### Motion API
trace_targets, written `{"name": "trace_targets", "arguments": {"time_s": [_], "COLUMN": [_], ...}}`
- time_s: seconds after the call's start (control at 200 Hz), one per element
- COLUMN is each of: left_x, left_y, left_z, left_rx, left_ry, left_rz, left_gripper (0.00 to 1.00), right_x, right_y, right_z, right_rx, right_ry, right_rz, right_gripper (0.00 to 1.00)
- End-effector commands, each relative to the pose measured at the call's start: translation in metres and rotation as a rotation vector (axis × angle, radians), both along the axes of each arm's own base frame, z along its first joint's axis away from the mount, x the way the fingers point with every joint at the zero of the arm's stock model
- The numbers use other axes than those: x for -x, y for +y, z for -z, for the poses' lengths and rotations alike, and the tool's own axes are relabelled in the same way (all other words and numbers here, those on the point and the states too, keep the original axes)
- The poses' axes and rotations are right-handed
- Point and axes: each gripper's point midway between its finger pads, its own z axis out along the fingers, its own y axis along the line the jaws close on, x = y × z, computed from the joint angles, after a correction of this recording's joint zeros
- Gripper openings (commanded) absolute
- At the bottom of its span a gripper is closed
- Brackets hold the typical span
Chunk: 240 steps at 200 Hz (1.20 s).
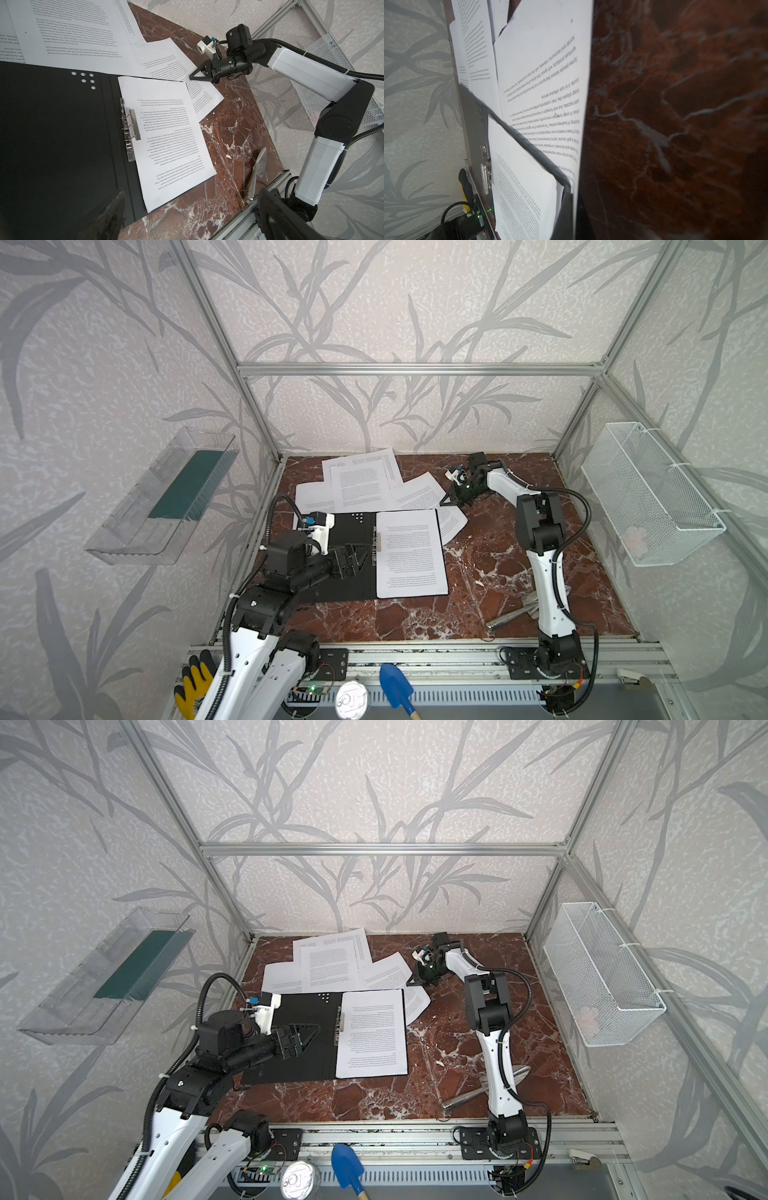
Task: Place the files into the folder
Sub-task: 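Pinch the loose printed sheet's edge with the right gripper and lift it, then carry the lifted sheet over the folder with the right gripper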
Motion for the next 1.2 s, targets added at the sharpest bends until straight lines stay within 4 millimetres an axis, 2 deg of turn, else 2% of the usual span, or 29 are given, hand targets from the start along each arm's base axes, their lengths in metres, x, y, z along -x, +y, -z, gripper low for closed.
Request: {"name": "trace_targets", "arguments": {"time_s": [0.0,0.14,0.295,0.41,0.43,0.45,0.53,0.71,1.03,1.105,1.195], "left_x": [0.0,0.0,0.0,0.0,0.0,0.0,0.0,0.0,0.002,0.002,0.003], "left_y": [0.0,0.0,0.0,-0.001,-0.001,-0.001,0.0,0.0,0.001,0.001,0.001], "left_z": [-0.001,-0.002,-0.003,-0.003,-0.003,-0.003,-0.003,-0.005,-0.007,-0.008,-0.009], "left_rx": [-0.001,0.0,0.002,0.004,0.005,0.005,0.005,0.007,0.008,0.008,0.008], "left_ry": [-0.012,-0.015,-0.021,-0.021,-0.022,-0.02,-0.023,-0.031,-0.042,-0.044,-0.049], "left_rz": [0.006,0.006,0.007,0.007,0.007,0.007,0.006,0.004,0.003,0.004,0.001], "left_gripper": [0.99,0.99,0.99,0.99,0.99,0.99,0.99,0.99,0.99,0.99,0.99], "right_x": [-0.009,-0.009,0.006,0.028,0.031,0.038,0.058,0.105,0.18,0.194,0.202], "right_y": [-0.007,-0.038,-0.078,-0.078,-0.076,-0.074,-0.06,-0.007,0.092,0.103,0.103], "right_z": [-0.062,-0.101,-0.142,-0.172,-0.172,-0.185,-0.205,-0.24,-0.279,-0.285,-0.283], "right_rx": [-0.01,0.076,0.201,0.154,0.152,0.142,0.128,0.066,-0.135,-0.166,-0.187], "right_ry": [-0.127,-0.237,-0.374,-0.442,-0.438,-0.465,-0.511,-0.612,-0.638,-0.648,-0.649], "right_rz": [0.046,0.174,0.339,0.372,0.369,0.367,0.338,0.236,0.024,-0.006,-0.001], "right_gripper": [0.0,0.0,0.0,0.0,0.0,0.0,0.0,0.0,0.0,0.0,0.0]}}
